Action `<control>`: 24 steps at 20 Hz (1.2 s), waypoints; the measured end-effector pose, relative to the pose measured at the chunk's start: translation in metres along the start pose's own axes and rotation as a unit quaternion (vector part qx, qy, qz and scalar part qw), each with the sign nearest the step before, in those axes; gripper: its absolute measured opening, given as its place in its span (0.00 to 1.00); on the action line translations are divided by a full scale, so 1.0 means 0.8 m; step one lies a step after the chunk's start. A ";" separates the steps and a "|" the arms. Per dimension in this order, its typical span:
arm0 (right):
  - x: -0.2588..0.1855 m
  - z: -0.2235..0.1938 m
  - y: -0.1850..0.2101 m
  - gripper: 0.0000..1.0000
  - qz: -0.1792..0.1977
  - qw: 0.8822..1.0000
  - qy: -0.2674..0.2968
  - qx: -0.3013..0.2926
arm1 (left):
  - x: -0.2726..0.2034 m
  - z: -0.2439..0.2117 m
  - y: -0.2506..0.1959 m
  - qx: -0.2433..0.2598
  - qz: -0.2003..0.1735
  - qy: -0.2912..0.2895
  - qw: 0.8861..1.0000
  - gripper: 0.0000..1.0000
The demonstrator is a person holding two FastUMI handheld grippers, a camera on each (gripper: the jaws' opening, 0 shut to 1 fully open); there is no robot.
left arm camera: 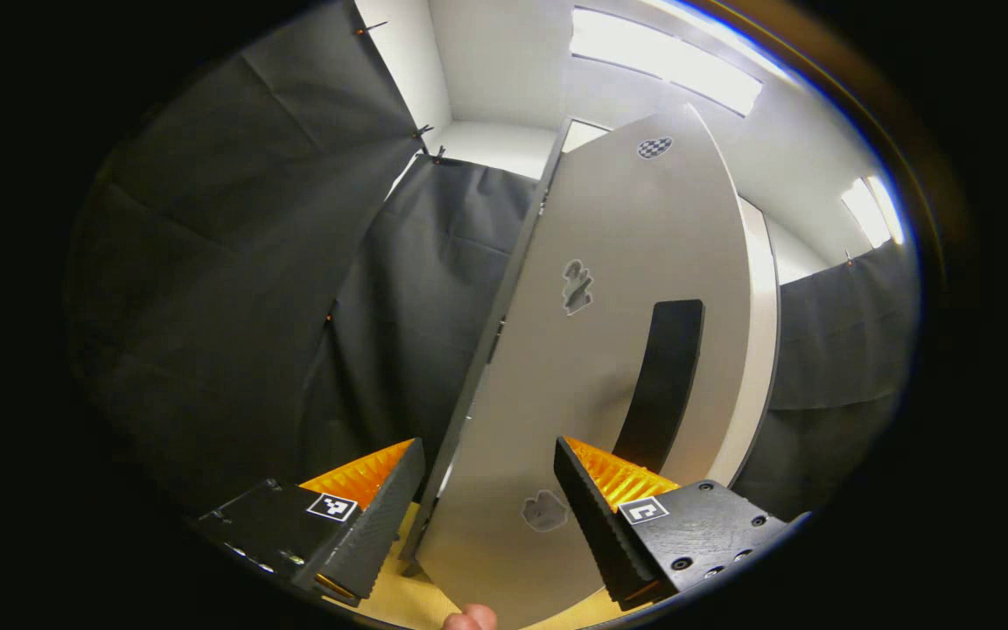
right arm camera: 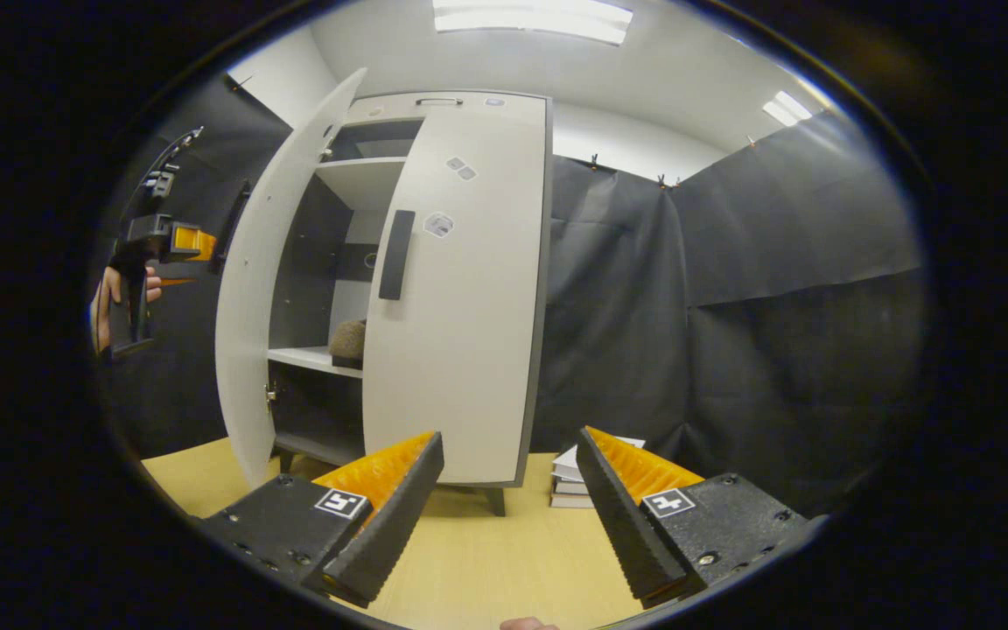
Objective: Grab one shoe with the right hand and put it into the shoe cabinet, grab the other shoe with the left hand and put it into the shoe cabinet; then close the right door with the right hand and the left door with the left hand.
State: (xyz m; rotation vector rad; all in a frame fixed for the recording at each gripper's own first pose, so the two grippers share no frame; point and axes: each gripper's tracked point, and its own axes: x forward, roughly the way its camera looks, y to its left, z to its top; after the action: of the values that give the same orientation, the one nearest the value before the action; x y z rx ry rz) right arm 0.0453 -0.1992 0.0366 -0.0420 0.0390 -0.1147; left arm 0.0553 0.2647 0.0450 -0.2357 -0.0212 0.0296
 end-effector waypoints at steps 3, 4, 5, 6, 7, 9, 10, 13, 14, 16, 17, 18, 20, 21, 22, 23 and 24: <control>0.000 -0.006 -0.005 0.99 -0.009 1.000 0.004 0.006 | 0.002 0.000 -0.010 -0.011 -0.026 -0.005 1.000 0.93; -0.001 -0.009 -0.008 0.99 -0.011 1.000 0.007 0.007 | 0.002 0.001 -0.011 -0.017 -0.028 -0.006 0.999 0.93; -0.002 -0.011 -0.010 1.00 -0.015 1.000 0.010 0.007 | 0.001 0.002 -0.013 -0.021 -0.029 -0.006 0.999 0.94; -0.003 -0.012 -0.014 0.99 -0.019 1.000 0.011 0.008 | 0.001 0.000 -0.014 -0.025 -0.030 -0.003 0.999 0.94; -0.004 -0.012 -0.019 0.99 -0.023 1.000 0.011 0.009 | 0.000 -0.005 -0.014 -0.027 -0.028 0.002 0.999 0.94; -0.007 -0.013 -0.033 0.99 -0.032 0.999 0.011 0.010 | -0.002 -0.008 -0.002 -0.031 -0.017 -0.008 0.999 0.94; -0.008 -0.012 -0.040 0.99 -0.037 0.999 0.010 0.010 | -0.001 -0.012 0.002 -0.033 -0.010 -0.007 0.999 0.94; -0.009 -0.011 -0.055 0.99 -0.049 0.999 0.011 0.011 | -0.006 -0.004 -0.003 -0.026 0.006 -0.015 1.000 0.94; -0.008 -0.011 -0.056 0.99 -0.050 0.999 0.013 0.014 | -0.014 0.003 -0.004 -0.018 0.006 -0.017 1.000 0.94; -0.006 -0.012 -0.054 0.99 -0.045 0.998 0.019 0.026 | -0.031 0.011 -0.002 0.017 0.012 -0.013 1.000 0.94; -0.004 -0.013 -0.051 0.99 -0.041 0.998 0.022 0.033 | -0.045 0.015 0.002 0.038 0.017 -0.011 0.999 0.94; -0.004 -0.013 -0.047 0.99 -0.037 0.998 0.024 0.040 | -0.062 0.013 0.004 0.056 0.021 -0.010 0.998 0.93; -0.003 -0.015 -0.036 1.00 -0.028 0.998 0.028 0.049 | -0.093 0.002 -0.007 0.080 0.019 -0.003 0.997 0.94; -0.002 -0.015 -0.030 0.99 -0.023 0.998 0.029 0.052 | -0.108 -0.003 -0.016 0.087 0.015 0.000 0.996 0.94; -0.002 -0.015 -0.023 0.99 -0.017 0.998 0.030 0.054 | -0.122 -0.007 -0.024 0.095 0.011 -0.001 0.995 0.94; -0.002 -0.016 -0.017 0.99 -0.010 0.998 0.031 0.055 | -0.135 -0.013 -0.032 0.106 0.007 -0.005 0.994 0.94; -0.003 -0.018 -0.009 0.99 -0.002 0.998 0.033 0.056 | -0.147 -0.020 -0.038 0.121 0.006 -0.008 0.993 0.94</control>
State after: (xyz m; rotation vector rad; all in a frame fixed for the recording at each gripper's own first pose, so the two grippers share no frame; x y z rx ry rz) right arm 0.0417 -0.2069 0.0229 0.0735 0.0985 -0.1225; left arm -0.0607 0.2278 0.0348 0.0066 -0.0324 0.0465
